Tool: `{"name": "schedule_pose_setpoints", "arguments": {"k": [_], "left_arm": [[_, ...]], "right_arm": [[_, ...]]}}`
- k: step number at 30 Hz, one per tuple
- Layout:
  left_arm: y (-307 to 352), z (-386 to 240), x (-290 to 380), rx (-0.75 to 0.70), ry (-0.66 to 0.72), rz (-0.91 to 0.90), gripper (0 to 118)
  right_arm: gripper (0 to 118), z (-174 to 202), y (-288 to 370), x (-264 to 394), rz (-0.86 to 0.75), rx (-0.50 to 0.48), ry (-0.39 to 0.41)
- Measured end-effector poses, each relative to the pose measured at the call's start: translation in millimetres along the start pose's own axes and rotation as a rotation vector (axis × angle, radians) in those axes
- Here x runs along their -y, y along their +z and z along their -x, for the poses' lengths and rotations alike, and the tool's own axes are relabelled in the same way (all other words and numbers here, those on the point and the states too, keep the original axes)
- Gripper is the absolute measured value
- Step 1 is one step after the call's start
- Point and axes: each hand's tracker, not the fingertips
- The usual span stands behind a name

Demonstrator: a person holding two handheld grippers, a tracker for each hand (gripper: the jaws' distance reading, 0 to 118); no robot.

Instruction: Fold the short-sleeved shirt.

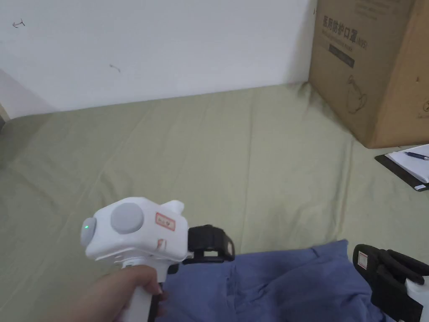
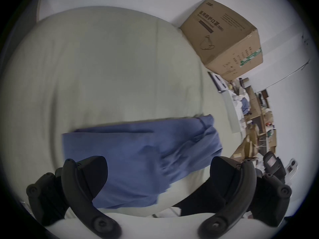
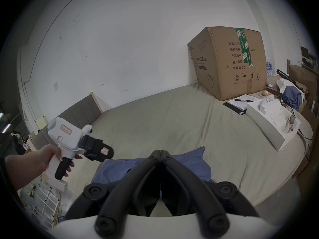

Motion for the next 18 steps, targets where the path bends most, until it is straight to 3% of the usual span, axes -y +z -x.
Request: {"name": "schedule_pose_setpoints", "arguments": {"k": [4, 5, 6, 10, 12, 16, 18], "left_arm": [[0.7, 19.6, 17.7, -0.115, -0.071, -0.009, 86], [-8.1, 21.3, 21.7, -0.177, -0.09, 0.004, 51], [-16.1, 22.2, 24.7, -0.208, -0.09, 0.018, 2], [-62.6, 20.3, 35.5, -0.118, -0.079, 0.08, 0], [-82.3, 9.1, 37.9, -0.1, -0.141, 0.097, 0], [-101.0, -21.0, 39.4, -0.203, -0.22, 0.083, 0], [-96.6, -35.8, 39.2, -0.175, -0.232, 0.069, 0]], "right_arm": [[0, 0.9, -5.9, 2.1, 0.007, -0.017, -0.009], [0, 1.3, -7.1, 2.6, 0.01, -0.021, -0.011], [0, 1.2, -8.0, 3.1, 0.014, -0.023, -0.011], [0, 1.7, -9.0, 4.4, 0.03, -0.027, -0.001], [0, 1.7, -9.2, 4.8, 0.034, -0.023, 0.007], [0, 0.4, -11.0, 4.9, 0.05, -0.011, -0.001], [0, 0.7, -11.6, 5.4, 0.05, -0.011, -0.003]]}}
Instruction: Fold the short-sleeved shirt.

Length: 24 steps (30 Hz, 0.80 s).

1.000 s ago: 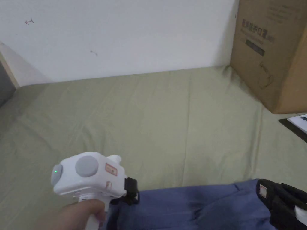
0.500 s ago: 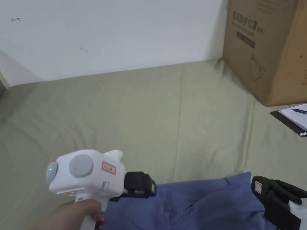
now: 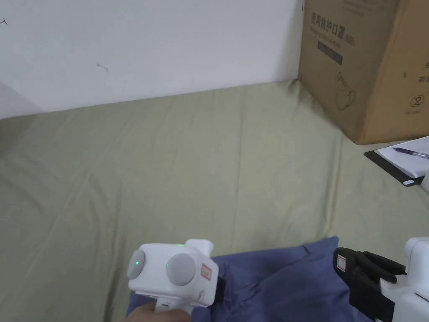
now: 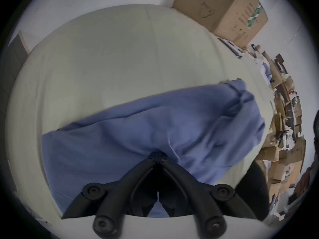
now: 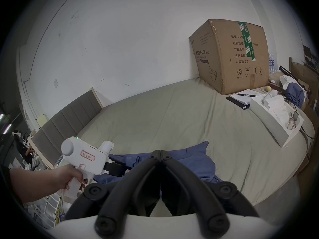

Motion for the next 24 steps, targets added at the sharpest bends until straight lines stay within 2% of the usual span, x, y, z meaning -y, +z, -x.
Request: {"name": "schedule_pose_setpoints", "arguments": {"k": [3, 5, 7, 9, 11, 12, 13, 16, 18, 20, 24], "left_arm": [[21.9, -8.3, -3.7, 0.262, 0.046, -0.026, 0], [36.4, -3.5, -4.5, 0.527, 0.111, -0.042, 0], [50.4, 6.4, -2.6, 0.724, 0.182, -0.072, 0], [68.3, 24.0, 1.6, 0.74, 0.213, -0.144, 0], [83.6, 54.0, 5.5, 0.632, 0.232, -0.209, 0], [89.5, 74.1, 8.3, 0.557, 0.25, -0.223, 6], [94.4, 100.1, 14.1, 0.472, 0.251, -0.236, 20], [96.4, 163.7, 31.9, 0.437, 0.322, -0.218, 48], [90.9, 196.6, 41.7, 0.463, 0.35, -0.169, 116], [79.3, 224.8, 50.9, 0.508, 0.387, -0.151, 117], [53.0, 240.2, 62.3, 0.652, 0.533, -0.075, 117]], "right_arm": [[0, 3.5, -1.8, -0.6, 0.002, 0.002, 0.0], [0, 6.4, -2.1, -1.5, 0.002, -0.008, -0.005], [0, 10.2, -1.8, -3.2, 0.002, -0.015, -0.003], [0, 12.7, -1.4, -4.1, -0.001, -0.021, 0.009], [0, 14.8, -1.0, -5.1, -0.002, -0.022, 0.023], [0, 16.0, -1.3, -5.3, -0.001, -0.021, 0.03], [0, 17.2, -2.3, -5.5, 0.003, -0.021, 0.037], [0, 21.2, -7.1, -5.4, 0.019, -0.023, 0.05], [0, 25.4, -11.2, -4.9, 0.03, -0.023, 0.058], [0, 31.0, -15.9, -4.8, 0.045, -0.025, 0.065], [0, 41.8, -24.0, -6.3, 0.07, -0.035, 0.083]]}}
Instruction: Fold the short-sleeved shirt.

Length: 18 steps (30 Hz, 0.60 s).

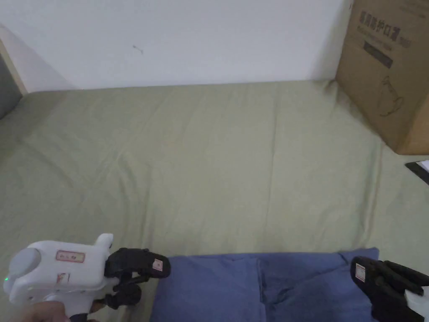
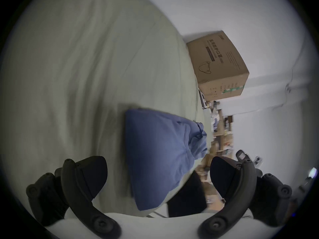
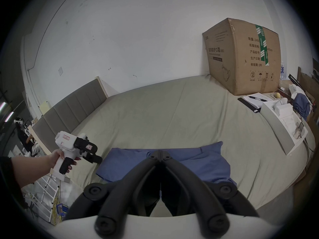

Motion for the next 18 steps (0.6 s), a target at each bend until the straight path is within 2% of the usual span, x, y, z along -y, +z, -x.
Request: {"name": "schedule_pose_setpoints", "arguments": {"k": [3, 6, 9, 10, 11, 12, 14, 17, 18], "left_arm": [[-34.2, 30.6, -1.0, 0.168, 0.172, 0.093, 118], [-51.1, 39.2, -12.5, 0.344, 0.131, 0.028, 118], [-69.2, 34.2, -4.7, 0.345, 0.186, -0.017, 118], [-69.8, 29.0, -1.1, 0.324, 0.165, -0.033, 110], [-68.1, 25.2, 0.9, 0.29, 0.121, -0.044, 84], [-67.9, 21.9, 2.4, 0.252, 0.102, -0.046, 9], [-66.3, 12.5, 5.6, -0.044, 0.01, -0.058, 9], [-55.3, 1.7, 7.8, -0.058, -0.017, -0.058, 9], [-48.5, -10.8, 10.2, -0.091, -0.076, -0.103, 9]], "right_arm": [[0, 5.6, -6.0, -3.2, 0.013, 0.0, 0.009], [0, 7.5, -10.9, -6.1, 0.025, 0.003, 0.012], [0, 7.9, -15.6, -6.6, 0.032, 0.009, 0.016], [0, 8.1, -17.4, -6.6, 0.036, 0.012, 0.019], [0, 8.3, -18.6, -6.5, 0.039, 0.014, 0.019], [0, 8.1, -19.1, -6.4, 0.042, 0.014, 0.019], [0, 8.1, -19.6, -6.1, 0.047, 0.008, 0.016], [0, 9.4, -19.0, -6.3, 0.048, -0.001, 0.016], [0, 9.5, -17.6, -7.0, 0.045, -0.008, 0.017]]}}
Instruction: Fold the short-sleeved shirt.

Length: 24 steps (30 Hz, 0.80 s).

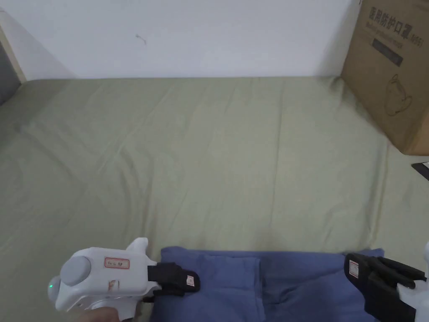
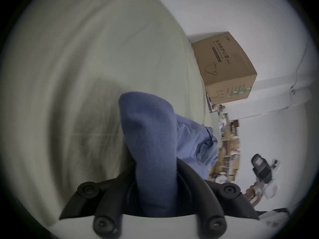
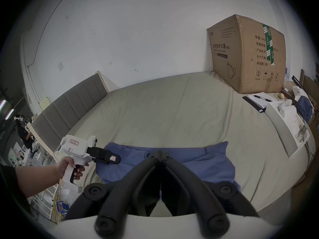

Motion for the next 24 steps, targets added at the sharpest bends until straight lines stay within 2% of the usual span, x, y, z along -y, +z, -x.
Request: {"name": "schedule_pose_setpoints", "arguments": {"k": [3, 4, 6, 7, 9, 10, 12, 15, 18, 20, 21, 23, 24], "left_arm": [[24.7, -35.1, -2.1, -0.288, -0.116, -0.043, 9], [31.9, -48.8, -1.7, -0.435, -0.166, -0.052, 9], [37.7, -76.0, 2.7, -0.756, -0.351, -0.055, 9], [40.6, -82.4, 5.5, -0.845, -0.463, -0.073, 9], [42.5, -95.6, 9.9, -0.912, -0.529, -0.088, 9], [41.2, -103.9, 10.3, -0.92, -0.513, -0.085, 9], [36.1, -117.3, 12.3, -0.843, -0.478, -0.08, 9], [12.4, -151.0, 16.4, -0.614, -0.383, -0.051, 9], [-37.3, -178.7, 18.9, -0.476, -0.34, 0.044, 9], [-75.8, -191.0, 20.3, -0.45, -0.346, 0.103, 11], [-96.9, -197.0, 20.9, -0.462, -0.371, 0.112, 27], [-125.8, -199.0, 22.8, -0.383, -0.361, 0.18, 91], [-135.6, -199.1, 23.6, -0.303, -0.317, 0.22, 115]], "right_arm": [[0, -0.5, 4.4, -1.2, -0.017, -0.011, 0.007], [0, -1.5, 5.5, -1.4, -0.022, -0.013, 0.007], [0, -5.2, 7.6, -0.1, -0.033, -0.021, -0.001], [0, -7.3, 9.0, 0.8, -0.038, -0.023, -0.007], [0, -11.6, 12.1, 1.9, -0.043, -0.027, -0.022], [0, -14.2, 14.1, 2.7, -0.046, -0.028, -0.03], [0, -19.6, 18.5, 4.9, -0.053, -0.027, -0.041], [0, -29.1, 25.5, 8.4, -0.065, -0.017, -0.061], [0, -41.6, 31.7, 11.9, -0.073, 0.002, -0.091], [0, -49.5, 35.6, 13.3, -0.074, 0.015, -0.113], [0, -53.7, 38.2, 13.7, -0.073, 0.02, -0.126], [0, -59.1, 42.7, 14.2, -0.077, 0.032, -0.141], [0, -61.9, 45.3, 14.4, -0.079, 0.037, -0.146]]}}
